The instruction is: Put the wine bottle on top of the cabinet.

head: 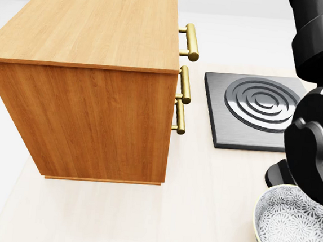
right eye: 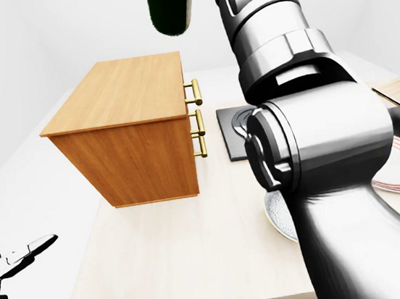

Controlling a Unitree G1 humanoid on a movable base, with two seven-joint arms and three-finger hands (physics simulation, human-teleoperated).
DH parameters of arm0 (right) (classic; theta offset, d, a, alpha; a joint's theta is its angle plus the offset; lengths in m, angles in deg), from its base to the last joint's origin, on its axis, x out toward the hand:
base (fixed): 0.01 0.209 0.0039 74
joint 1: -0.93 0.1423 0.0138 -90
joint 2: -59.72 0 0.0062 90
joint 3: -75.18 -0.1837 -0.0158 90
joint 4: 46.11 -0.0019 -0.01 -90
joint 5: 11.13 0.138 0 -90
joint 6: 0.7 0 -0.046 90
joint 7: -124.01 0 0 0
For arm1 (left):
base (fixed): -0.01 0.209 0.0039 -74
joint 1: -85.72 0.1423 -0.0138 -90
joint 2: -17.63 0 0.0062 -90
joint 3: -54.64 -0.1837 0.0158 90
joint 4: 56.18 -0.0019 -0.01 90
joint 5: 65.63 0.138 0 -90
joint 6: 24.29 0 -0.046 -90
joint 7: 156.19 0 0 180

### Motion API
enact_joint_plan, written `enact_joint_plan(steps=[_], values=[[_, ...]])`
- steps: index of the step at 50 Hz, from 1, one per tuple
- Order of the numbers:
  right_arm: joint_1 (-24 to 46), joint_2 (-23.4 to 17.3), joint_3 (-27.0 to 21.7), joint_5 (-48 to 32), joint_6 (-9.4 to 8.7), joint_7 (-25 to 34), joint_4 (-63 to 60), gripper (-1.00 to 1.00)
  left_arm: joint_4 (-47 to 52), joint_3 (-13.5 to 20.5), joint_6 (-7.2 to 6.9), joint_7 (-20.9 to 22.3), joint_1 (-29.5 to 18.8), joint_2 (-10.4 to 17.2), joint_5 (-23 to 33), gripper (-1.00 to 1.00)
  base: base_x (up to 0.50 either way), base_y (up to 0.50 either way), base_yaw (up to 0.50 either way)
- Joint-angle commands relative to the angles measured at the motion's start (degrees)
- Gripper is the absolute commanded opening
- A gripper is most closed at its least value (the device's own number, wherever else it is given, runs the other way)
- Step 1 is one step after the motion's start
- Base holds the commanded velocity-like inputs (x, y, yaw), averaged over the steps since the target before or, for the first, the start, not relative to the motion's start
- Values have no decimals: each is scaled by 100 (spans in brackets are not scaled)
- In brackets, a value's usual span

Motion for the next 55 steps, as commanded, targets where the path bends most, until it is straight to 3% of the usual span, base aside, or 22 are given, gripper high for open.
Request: enact_joint_plan(steps=[1,31,55], values=[[265,312,-138,355,0,94,-41,-100,12,18,0,3,4,3,-21,100,0,0,0],[579,622,-305,675,0,420,39,-100,33,70,0,13,2,3,-53,100,0,0,0],[520,873,-226,456,0,690,70,-100,33,74,0,4,5,4,-65,100,0,0,0]])
